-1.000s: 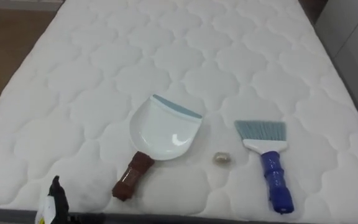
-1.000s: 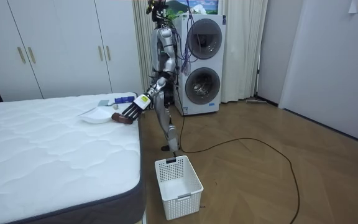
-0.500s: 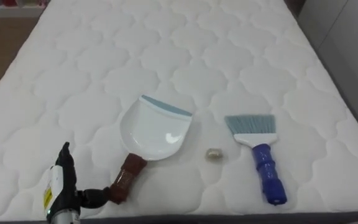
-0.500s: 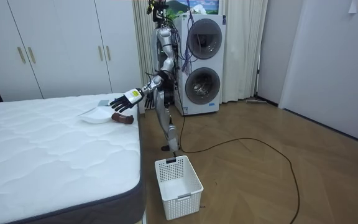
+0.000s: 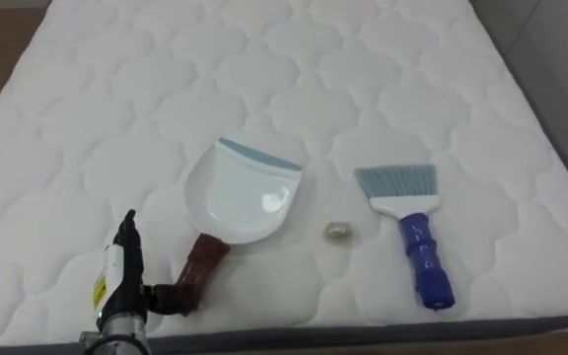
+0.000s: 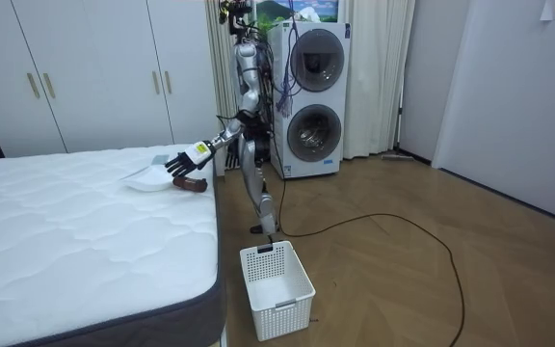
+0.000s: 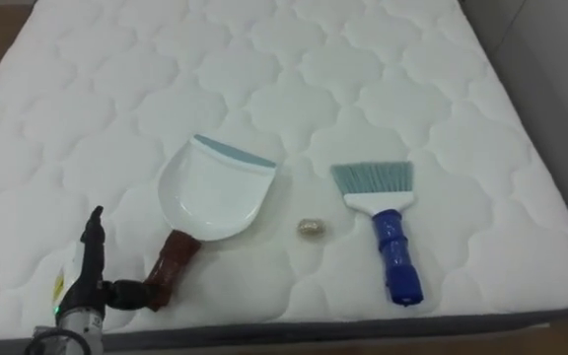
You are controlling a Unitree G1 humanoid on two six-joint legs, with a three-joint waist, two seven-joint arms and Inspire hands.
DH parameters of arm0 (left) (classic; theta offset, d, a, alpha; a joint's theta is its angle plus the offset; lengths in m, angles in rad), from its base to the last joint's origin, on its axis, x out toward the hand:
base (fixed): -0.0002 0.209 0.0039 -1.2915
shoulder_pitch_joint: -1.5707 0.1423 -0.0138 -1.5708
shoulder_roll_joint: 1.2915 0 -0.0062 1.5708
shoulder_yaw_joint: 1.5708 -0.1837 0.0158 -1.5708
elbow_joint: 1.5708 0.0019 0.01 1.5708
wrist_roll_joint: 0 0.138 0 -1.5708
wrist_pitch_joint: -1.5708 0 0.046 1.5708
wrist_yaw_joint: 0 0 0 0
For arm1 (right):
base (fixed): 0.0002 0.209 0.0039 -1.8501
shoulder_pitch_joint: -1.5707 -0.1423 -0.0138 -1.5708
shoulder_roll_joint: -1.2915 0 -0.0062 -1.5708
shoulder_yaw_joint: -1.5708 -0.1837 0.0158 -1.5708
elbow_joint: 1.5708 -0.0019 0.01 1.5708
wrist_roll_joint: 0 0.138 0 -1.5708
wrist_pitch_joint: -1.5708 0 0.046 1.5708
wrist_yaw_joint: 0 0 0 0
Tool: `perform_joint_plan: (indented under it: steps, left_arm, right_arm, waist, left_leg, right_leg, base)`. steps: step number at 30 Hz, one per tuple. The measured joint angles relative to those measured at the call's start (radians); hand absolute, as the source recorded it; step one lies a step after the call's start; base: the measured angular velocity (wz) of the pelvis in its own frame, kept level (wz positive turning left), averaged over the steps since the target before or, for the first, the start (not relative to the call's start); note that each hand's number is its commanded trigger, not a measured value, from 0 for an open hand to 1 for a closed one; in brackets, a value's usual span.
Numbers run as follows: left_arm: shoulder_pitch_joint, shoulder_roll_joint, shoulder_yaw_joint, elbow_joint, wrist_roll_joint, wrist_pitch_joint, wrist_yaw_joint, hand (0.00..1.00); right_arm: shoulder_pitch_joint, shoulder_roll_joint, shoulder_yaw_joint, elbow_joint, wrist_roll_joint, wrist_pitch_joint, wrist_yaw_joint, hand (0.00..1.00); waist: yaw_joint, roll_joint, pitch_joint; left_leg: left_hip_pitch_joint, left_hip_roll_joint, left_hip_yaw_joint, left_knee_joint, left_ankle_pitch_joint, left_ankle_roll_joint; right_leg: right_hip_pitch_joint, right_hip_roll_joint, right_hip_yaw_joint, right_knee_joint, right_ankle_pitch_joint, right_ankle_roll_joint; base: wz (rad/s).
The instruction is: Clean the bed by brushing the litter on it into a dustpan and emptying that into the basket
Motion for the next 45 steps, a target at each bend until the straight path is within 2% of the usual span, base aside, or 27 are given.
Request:
perform_joint_plan:
  steps: [6,10,13,15,17,20,24,27,28,29,30,31,32,33,34,35,36,37,39,43,45]
  left_arm:
    - [-0.028,0.0,-0.018,0.09,-0.031,-0.014,0.001,0.0]
    - [-0.029,-0.001,-0.019,0.099,-0.03,-0.014,0.001,0.0]
    - [-0.042,-0.002,-0.02,0.116,-0.03,-0.014,0.0,0.0]
    - [-0.054,-0.002,-0.02,0.116,-0.028,-0.014,0.0,0.0]
    - [-0.067,-0.004,-0.025,0.122,-0.028,-0.014,0.0,0.0]
    - [-0.08,-0.012,-0.042,0.132,-0.028,-0.015,0.0,0.0]
    - [-0.086,-0.019,-0.049,0.152,-0.027,-0.015,-0.005,0.0]
    - [-0.086,-0.024,-0.049,0.153,-0.025,-0.015,-0.006,0.0]
    - [-0.086,-0.024,-0.048,0.153,-0.024,-0.015,-0.007,0.0]
    - [-0.087,-0.025,-0.049,0.154,-0.022,-0.014,-0.01,0.0]
    - [-0.087,-0.03,-0.043,0.158,-0.02,-0.014,-0.015,0.0]
    - [-0.087,-0.027,-0.029,0.16,-0.019,-0.014,-0.019,0.0]
    - [-0.098,-0.016,0.003,0.184,-0.022,-0.014,-0.027,0.0]
    - [-0.119,-0.04,0.01,0.238,-0.022,-0.012,-0.039,0.0]
    - [-0.134,-0.048,0.01,0.245,-0.022,-0.011,-0.046,0.0]
    - [-0.158,-0.051,0.007,0.245,-0.021,-0.015,-0.049,0.0]
    - [-0.173,-0.05,0.007,0.246,-0.019,-0.016,-0.049,0.0]
    - [-0.179,-0.051,0.007,0.246,-0.019,-0.016,-0.049,0.0]
    - [-0.184,-0.057,0.005,0.247,-0.019,-0.016,-0.048,0.0]
    - [-0.182,-0.062,-0.011,0.268,-0.031,-0.013,-0.049,0.0]
    - [-0.182,-0.067,-0.011,0.282,-0.031,-0.006,-0.049,0.0]
  right_arm:
    - [-0.014,0.0,0.012,0.01,0.001,0.0,-0.027,0.0]
    - [-0.035,0.0,0.035,0.024,0.001,0.0,-0.037,0.0]
    - [-0.058,0.003,0.038,0.037,0.0,0.0,-0.037,0.0]
    - [-0.077,0.003,0.052,0.043,-0.003,0.0,-0.047,0.0]
    - [-0.081,0.003,0.071,0.042,-0.011,0.0,-0.058,0.0]
    - [-0.083,0.004,0.076,0.044,-0.02,0.0,-0.063,0.0]
    - [-0.086,0.005,0.077,0.045,-0.021,-0.001,-0.072,0.0]
    - [-0.086,0.005,0.077,0.045,-0.022,-0.001,-0.079,0.0]
    - [-0.085,0.005,0.077,0.045,-0.022,-0.001,-0.079,0.0]
    - [-0.082,0.007,0.079,0.046,-0.02,-0.002,-0.079,0.0]
    - [-0.089,0.012,0.081,0.043,-0.016,-0.009,-0.082,0.0]
    - [-0.103,0.017,0.088,0.043,-0.017,-0.014,-0.085,0.0]
    - [-0.126,0.02,0.111,0.041,-0.017,-0.026,-0.094,0.0]
    - [-0.121,0.008,0.115,0.037,-0.012,-0.036,-0.113,0.0]
    - [-0.116,0.007,0.115,0.042,-0.012,-0.037,-0.123,0.0]
    - [-0.113,0.008,0.111,0.06,-0.011,-0.036,-0.127,0.0]
    - [-0.11,0.012,0.111,0.06,-0.011,-0.037,-0.127,0.0]
    - [-0.11,0.013,0.112,0.061,-0.011,-0.037,-0.124,0.0]
    - [-0.128,0.013,0.111,0.063,-0.012,-0.038,-0.111,0.0]
    - [-0.133,0.016,0.116,0.063,-0.002,-0.032,-0.098,0.0]
    - [-0.128,0.016,0.114,0.063,0.003,-0.016,-0.098,0.0]
  waist:
    - [-0.009,-0.002,0.0028]
    - [-0.013,-0.005,0.0044]
    - [-0.019,-0.008,0.0086]
    - [-0.021,-0.012,0.0178]
    - [-0.021,-0.014,0.0195]
    - [-0.021,-0.015,0.0197]
    - [-0.021,-0.015,0.0197]
    - [-0.02,-0.015,0.0193]
    - [-0.02,-0.015,0.019]
    - [-0.015,-0.01,0.0213]
    - [0.005,0.002,0.0277]
    - [0.009,0.0,0.0281]
    - [-0.006,-0.022,0.0271]
    - [-0.03,-0.004,0.0266]
    - [-0.031,-0.001,0.0252]
    - [-0.033,-0.006,0.0282]
    - [-0.033,-0.011,0.0303]
    - [-0.032,-0.013,0.0288]
    - [-0.021,-0.021,0.0269]
    - [-0.022,-0.019,0.0271]
    - [-0.022,-0.019,0.027]
  left_leg:
    - [-0.039,0.0,-0.001,0.004,0.0,0.0]
    - [-0.053,0.0,-0.001,0.004,0.0,0.0]
    - [-0.052,0.001,-0.002,0.002,0.0,0.0]
    - [-0.056,0.001,-0.004,-0.002,0.0,0.0]
    - [-0.065,0.001,-0.006,-0.003,0.0,0.0]
    - [-0.073,0.001,-0.014,-0.005,0.0,0.0]
    - [-0.074,0.0,-0.059,-0.009,0.0,0.0]
    - [-0.074,0.001,-0.067,-0.01,0.0,0.0]
    - [-0.074,0.003,-0.078,-0.01,0.001,0.0]
    - [-0.065,0.02,-0.152,-0.017,0.005,0.0]
    - [-0.06,0.045,-0.238,-0.02,0.005,-0.003]
    - [-0.069,0.053,-0.246,-0.01,0.004,-0.004]
    - [-0.102,0.039,-0.243,0.029,-0.008,-0.027]
    - [-0.108,0.044,-0.212,0.043,-0.035,-0.051]
    - [-0.107,0.05,-0.18,0.034,-0.03,-0.053]
    - [-0.11,0.054,-0.133,0.0,-0.008,-0.052]
    - [-0.112,0.056,-0.103,-0.033,0.009,-0.04]
    - [-0.105,0.054,-0.087,-0.036,0.011,-0.038]
    - [-0.108,0.041,-0.083,-0.029,0.017,-0.032]
    - [-0.11,0.029,-0.083,-0.02,0.023,-0.025]
    - [-0.11,0.024,-0.083,-0.021,0.023,-0.023]
  right_leg:
    - [-0.037,0.0,-0.001,0.001,0.0,0.0]
    - [-0.052,0.0,0.0,0.0,0.0,0.0]
    - [-0.057,0.0,0.005,-0.001,0.0,0.0]
    - [-0.065,0.001,0.006,-0.001,0.0,0.0]
    - [-0.071,0.002,0.005,-0.001,0.0,0.0]
    - [-0.079,0.002,0.002,0.0,0.0,0.0]
    - [-0.087,0.004,-0.005,0.006,0.0,0.0]
    - [-0.091,0.006,-0.005,0.012,0.0,0.0]
    - [-0.1,0.007,-0.006,0.025,0.0,0.0]
    - [-0.15,0.012,-0.024,0.107,-0.009,-0.006]
    - [-0.217,0.052,0.006,0.105,-0.025,-0.043]
    - [-0.247,0.073,0.031,0.033,0.005,-0.069]
    - [-0.287,0.069,0.02,-0.078,0.195,-0.097]
    - [-0.298,0.058,-0.017,-0.032,0.192,-0.091]
    - [-0.293,0.058,-0.023,-0.031,0.19,-0.092]
    - [-0.283,0.057,-0.017,-0.031,0.19,-0.092]
    - [-0.278,0.06,-0.01,-0.031,0.187,-0.088]
    - [-0.275,0.062,-0.012,-0.031,0.186,-0.087]
    - [-0.274,0.056,-0.021,-0.034,0.184,-0.084]
    - [-0.267,0.046,-0.02,-0.034,0.18,-0.074]
    - [-0.265,0.042,-0.018,-0.033,0.177,-0.068]
  base:
    - [0.0]
    - [0.0]
    - [-0.04]
    - [-0.06]
    - [0.02]
    - [0.03]
    - [-0.03]
    - [-0.02]
    - [-0.19]
    - [-0.58]
    - [-0.83]
    - [-0.84]
    - [-0.23]
    - [0.12]
    - [0.46]
    - [0.41]
    - [0.38]
    - [0.24]
    - [0.05]
    - [0.08]
    - [0.07]
